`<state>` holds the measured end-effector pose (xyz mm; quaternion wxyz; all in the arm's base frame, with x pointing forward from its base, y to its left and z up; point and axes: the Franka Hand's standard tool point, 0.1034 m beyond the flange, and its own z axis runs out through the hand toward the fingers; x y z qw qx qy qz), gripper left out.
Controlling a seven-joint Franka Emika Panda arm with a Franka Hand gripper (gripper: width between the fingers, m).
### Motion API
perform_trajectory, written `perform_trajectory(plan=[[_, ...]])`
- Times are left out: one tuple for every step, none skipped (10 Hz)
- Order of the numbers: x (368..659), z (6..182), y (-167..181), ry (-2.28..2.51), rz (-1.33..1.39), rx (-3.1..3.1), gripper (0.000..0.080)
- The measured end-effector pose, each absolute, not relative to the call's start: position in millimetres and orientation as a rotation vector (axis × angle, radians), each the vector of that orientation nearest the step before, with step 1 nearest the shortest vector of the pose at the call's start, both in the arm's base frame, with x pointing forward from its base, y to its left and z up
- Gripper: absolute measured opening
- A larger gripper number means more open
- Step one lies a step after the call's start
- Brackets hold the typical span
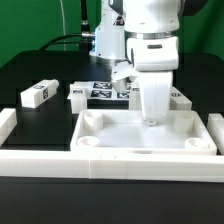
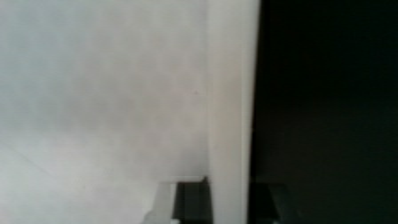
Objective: Assemble desk
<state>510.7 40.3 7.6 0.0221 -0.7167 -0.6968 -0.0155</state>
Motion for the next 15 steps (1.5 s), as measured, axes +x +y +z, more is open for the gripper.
perform_trajectory(plan=[[511.3, 7.8, 44.6, -2.165, -0.052, -2.212, 0.0057], [511.1, 8.0, 47.6, -2.170, -0.053, -2.207, 0.0057], [510.9, 7.9, 49.4, -2.169, -0.053, -2.207, 0.0057], [510.7, 7.7, 50.4, -2.170, -0.053, -2.206, 0.0057], [510.8, 7.6, 50.5, -2.166, -0.056, -2.212, 0.0057], [510.7, 7.4, 50.2, -2.165, -0.056, -2.212, 0.0057], [511.3, 7.2, 49.3, -2.164, -0.055, -2.213, 0.0057], [511.5, 7.4, 49.2, -2.163, -0.054, -2.215, 0.0153], [512.2, 8.2, 49.2, -2.157, -0.056, -2.223, 0.0292], [513.5, 10.2, 49.1, -2.151, -0.060, -2.232, 0.0428], [515.7, 14.1, 49.0, -2.146, -0.065, -2.244, 0.0591], [518.1, 18.3, 48.9, -2.140, -0.070, -2.256, 0.0591], [519.9, 22.1, 48.4, -2.126, -0.072, -2.273, 0.0631], [522.4, 28.1, 47.6, -2.123, -0.075, -2.283, 0.0646], [523.3, 33.0, 47.5, -2.076, -0.087, -2.335, 0.0646]])
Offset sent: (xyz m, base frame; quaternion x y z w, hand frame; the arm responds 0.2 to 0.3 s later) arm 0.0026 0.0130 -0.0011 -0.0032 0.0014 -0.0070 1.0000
